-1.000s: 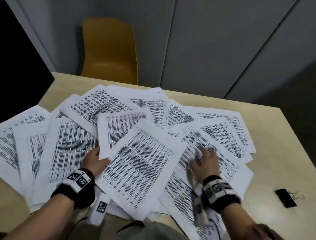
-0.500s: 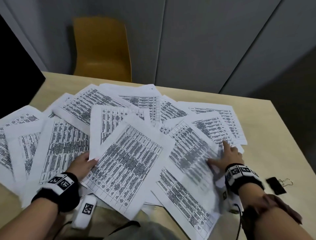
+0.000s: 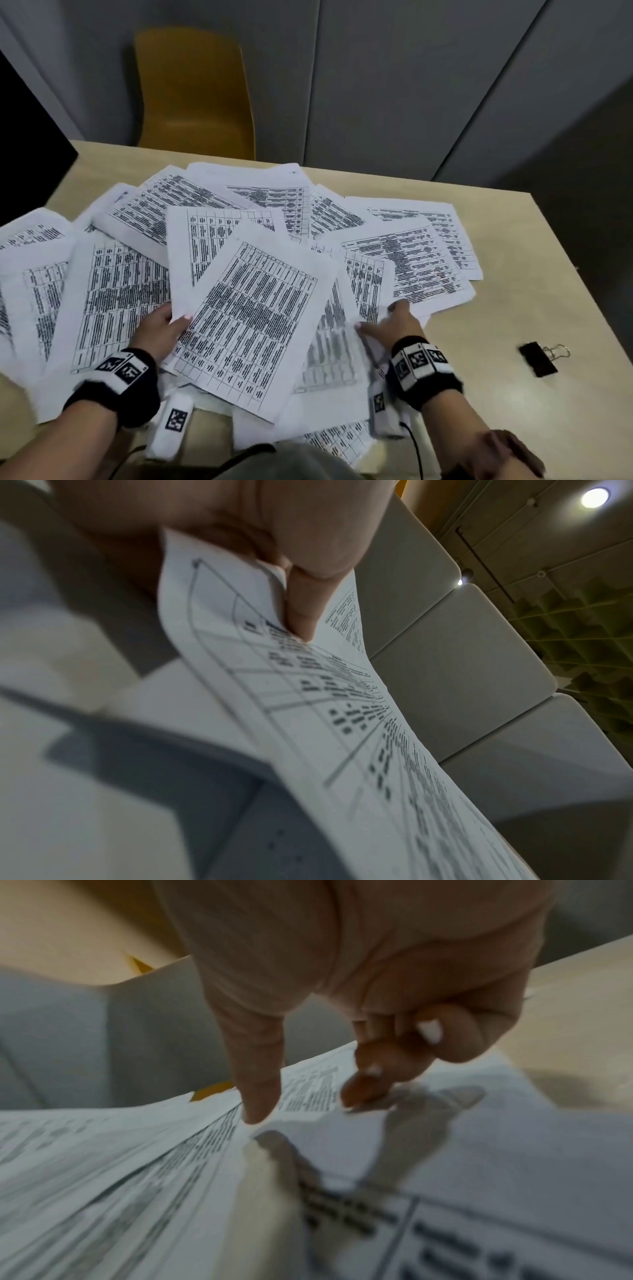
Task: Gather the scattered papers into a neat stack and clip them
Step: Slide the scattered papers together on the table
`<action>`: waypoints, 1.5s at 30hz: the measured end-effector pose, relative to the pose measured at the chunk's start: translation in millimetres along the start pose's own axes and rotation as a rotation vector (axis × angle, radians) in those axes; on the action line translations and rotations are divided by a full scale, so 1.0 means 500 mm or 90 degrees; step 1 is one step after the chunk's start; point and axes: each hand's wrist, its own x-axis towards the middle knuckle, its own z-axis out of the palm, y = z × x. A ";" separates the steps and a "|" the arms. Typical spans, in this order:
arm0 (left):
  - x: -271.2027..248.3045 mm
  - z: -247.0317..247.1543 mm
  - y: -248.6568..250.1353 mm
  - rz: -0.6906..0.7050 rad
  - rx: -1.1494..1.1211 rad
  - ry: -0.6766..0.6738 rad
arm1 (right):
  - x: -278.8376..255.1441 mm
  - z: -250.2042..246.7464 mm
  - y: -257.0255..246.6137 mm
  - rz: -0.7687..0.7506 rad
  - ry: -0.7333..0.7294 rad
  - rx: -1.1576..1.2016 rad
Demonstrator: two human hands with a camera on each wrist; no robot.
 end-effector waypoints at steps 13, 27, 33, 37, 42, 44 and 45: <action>-0.005 0.008 -0.016 0.036 0.002 0.002 | -0.057 0.053 -0.068 -0.034 -0.022 0.070; -0.007 0.059 0.021 0.031 -0.059 -0.147 | -0.030 0.037 -0.013 0.027 -0.090 0.555; -0.034 0.112 0.024 0.119 0.057 -0.106 | -0.056 0.083 -0.008 0.076 -0.234 0.605; -0.027 0.092 0.051 0.170 0.135 0.019 | -0.032 0.106 0.007 -0.016 -0.072 0.366; 0.065 0.031 0.081 0.191 0.468 0.064 | -0.029 0.103 0.021 -0.019 -0.039 0.369; 0.087 0.030 0.068 0.124 0.601 -0.070 | -0.028 0.102 0.025 -0.011 -0.049 0.378; 0.089 0.029 0.057 0.110 0.633 -0.113 | -0.025 0.099 0.028 -0.008 -0.047 0.395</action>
